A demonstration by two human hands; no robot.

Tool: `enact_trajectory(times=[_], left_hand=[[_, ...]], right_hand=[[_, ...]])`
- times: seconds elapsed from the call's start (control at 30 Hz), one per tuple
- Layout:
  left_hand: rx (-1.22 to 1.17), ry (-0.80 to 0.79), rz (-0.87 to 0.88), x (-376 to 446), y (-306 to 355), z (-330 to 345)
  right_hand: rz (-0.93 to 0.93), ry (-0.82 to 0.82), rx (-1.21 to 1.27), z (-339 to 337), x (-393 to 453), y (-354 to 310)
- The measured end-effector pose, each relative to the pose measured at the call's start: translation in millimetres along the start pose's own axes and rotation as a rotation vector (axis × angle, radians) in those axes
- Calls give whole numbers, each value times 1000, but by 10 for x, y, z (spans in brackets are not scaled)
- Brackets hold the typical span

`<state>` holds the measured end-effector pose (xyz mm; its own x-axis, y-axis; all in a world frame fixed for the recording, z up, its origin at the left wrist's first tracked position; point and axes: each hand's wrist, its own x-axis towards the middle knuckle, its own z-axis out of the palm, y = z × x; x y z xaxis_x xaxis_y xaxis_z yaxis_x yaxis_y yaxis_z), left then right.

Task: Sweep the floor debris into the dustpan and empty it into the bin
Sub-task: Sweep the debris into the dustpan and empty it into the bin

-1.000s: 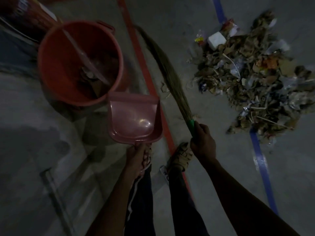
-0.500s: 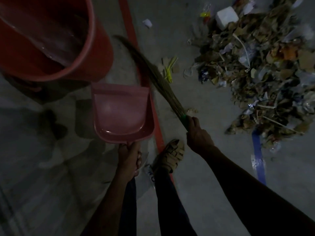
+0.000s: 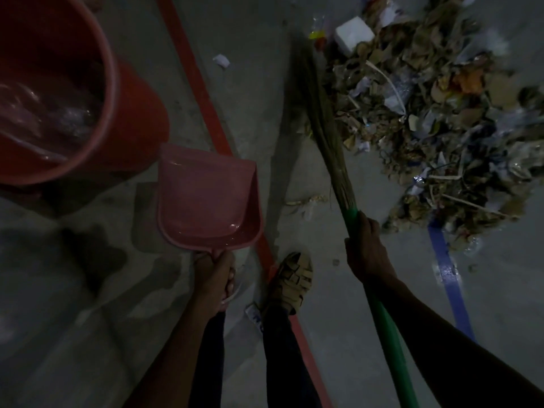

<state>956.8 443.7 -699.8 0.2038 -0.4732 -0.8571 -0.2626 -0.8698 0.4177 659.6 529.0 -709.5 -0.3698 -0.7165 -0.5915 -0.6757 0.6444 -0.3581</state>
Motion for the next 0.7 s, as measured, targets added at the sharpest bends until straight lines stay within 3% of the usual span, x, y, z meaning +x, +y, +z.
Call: enact_trajectory(times=[0.3,0.5,0.7], left_hand=[[-60,-35,19,221,221,-65],[-65,-16,3,219,260,-437],[55,31,-83,300,105,-847]], right_hand=[[-193,31,139,101,447,-654],[-254,-124,-2,187,1336,-1535],[-66,-134,-134,63,1583,-1706]])
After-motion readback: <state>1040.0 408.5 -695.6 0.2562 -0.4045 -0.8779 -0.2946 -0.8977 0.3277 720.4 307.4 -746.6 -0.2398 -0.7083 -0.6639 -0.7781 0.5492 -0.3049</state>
